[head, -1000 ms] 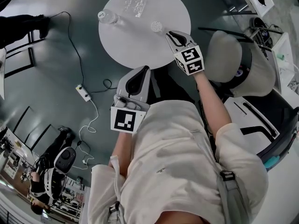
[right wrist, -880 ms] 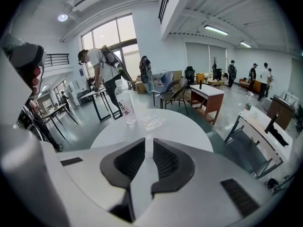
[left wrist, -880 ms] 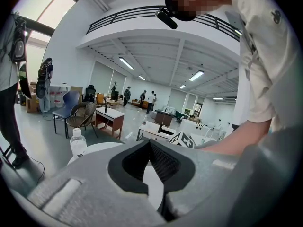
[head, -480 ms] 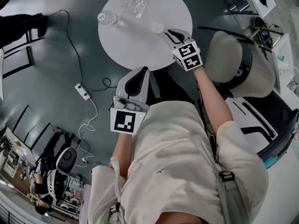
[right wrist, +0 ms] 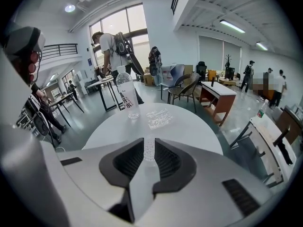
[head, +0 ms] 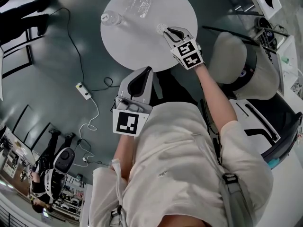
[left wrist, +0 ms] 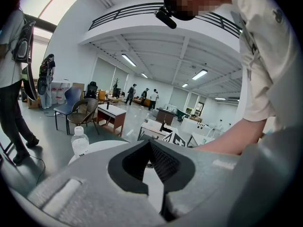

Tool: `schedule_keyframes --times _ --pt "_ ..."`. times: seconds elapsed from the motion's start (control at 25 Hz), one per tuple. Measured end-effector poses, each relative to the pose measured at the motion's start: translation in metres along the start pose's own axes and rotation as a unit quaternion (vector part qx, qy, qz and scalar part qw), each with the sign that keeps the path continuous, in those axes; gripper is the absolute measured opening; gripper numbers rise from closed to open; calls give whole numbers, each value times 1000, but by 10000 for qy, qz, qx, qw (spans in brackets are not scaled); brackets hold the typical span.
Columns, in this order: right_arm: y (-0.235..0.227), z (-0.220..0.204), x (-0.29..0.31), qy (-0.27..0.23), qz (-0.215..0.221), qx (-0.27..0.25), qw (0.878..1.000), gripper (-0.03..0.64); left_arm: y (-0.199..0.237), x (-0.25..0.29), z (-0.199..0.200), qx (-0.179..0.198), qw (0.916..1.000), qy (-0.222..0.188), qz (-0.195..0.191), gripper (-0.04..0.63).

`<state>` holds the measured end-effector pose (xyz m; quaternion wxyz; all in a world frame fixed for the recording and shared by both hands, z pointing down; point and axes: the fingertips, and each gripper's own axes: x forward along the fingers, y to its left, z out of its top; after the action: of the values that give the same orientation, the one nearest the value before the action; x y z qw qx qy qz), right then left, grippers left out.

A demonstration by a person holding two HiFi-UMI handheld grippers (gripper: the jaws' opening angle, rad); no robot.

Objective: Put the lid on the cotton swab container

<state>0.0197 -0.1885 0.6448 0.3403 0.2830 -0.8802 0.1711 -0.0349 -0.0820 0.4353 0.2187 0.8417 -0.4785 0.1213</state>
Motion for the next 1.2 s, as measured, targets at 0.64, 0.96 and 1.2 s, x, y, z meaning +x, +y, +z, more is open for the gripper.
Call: schedule_keyframes --times 0.64,0.96,1.2 --pt "7 -2 24 272 128 -140 9995 78 14 2 -3 -148 9999 62 30 9" --pt "6 -8 31 395 141 -207 9989 78 15 7 -2 -159 9998 81 -2 9" --pt "8 -9 34 416 120 -196 9989 80 16 5 0 -141 9999 55 6 9"
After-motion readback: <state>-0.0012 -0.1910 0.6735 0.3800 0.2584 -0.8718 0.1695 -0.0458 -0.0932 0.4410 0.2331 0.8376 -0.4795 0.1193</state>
